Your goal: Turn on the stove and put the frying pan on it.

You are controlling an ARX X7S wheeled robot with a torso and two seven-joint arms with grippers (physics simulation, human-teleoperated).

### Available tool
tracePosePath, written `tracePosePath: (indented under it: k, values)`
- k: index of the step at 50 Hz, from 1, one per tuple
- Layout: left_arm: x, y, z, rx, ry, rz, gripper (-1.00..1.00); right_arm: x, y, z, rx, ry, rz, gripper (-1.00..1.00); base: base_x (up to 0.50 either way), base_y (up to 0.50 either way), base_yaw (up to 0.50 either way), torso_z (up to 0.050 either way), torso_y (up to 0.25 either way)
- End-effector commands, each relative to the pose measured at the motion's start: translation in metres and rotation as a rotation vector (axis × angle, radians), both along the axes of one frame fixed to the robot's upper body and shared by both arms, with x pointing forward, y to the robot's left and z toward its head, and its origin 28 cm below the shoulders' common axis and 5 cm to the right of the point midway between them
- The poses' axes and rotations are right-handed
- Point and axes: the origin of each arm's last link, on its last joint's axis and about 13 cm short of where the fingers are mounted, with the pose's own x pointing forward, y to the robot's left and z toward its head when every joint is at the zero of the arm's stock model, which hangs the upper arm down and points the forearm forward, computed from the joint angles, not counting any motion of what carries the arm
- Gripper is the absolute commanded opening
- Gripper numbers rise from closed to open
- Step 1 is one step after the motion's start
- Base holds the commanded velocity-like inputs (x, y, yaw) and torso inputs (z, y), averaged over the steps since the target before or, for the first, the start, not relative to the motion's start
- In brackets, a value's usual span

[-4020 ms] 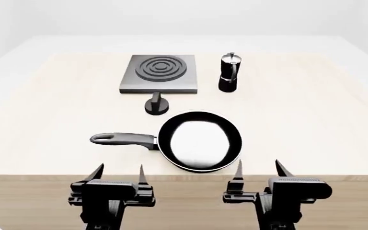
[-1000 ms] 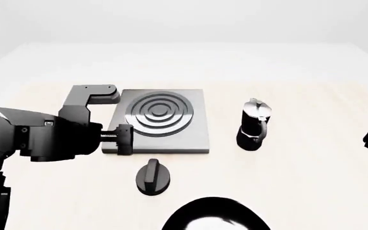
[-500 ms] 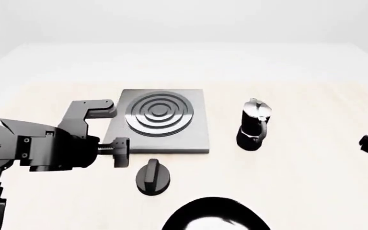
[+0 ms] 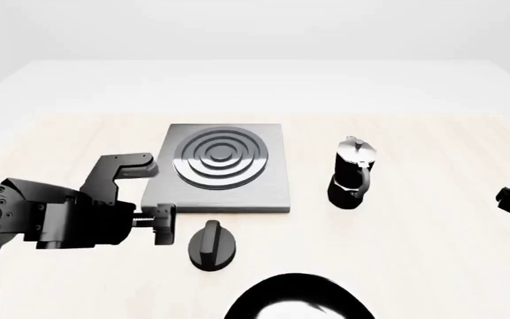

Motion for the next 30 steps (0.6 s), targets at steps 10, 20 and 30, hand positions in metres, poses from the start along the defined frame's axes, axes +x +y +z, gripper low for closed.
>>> tracePosePath:
  k: [10, 20, 30]
  values:
    - [0.007, -0.009, -0.020, -0.022, 0.032, -0.069, 1.00, 0.002, 0.002, 0.000, -0.001, 0.002, 0.012, 1.00, 0.00, 0.00, 0.00, 0.000, 0.000]
    - [0.011, -0.013, -0.030, -0.029, 0.051, -0.076, 1.00, 0.001, 0.000, -0.001, 0.005, -0.001, 0.013, 1.00, 0.00, 0.00, 0.00, 0.000, 0.000]
    - [0.014, -0.014, -0.042, -0.030, 0.077, -0.087, 1.00, 0.000, 0.001, 0.000, 0.007, -0.003, 0.013, 1.00, 0.00, 0.00, 0.00, 0.000, 0.000]
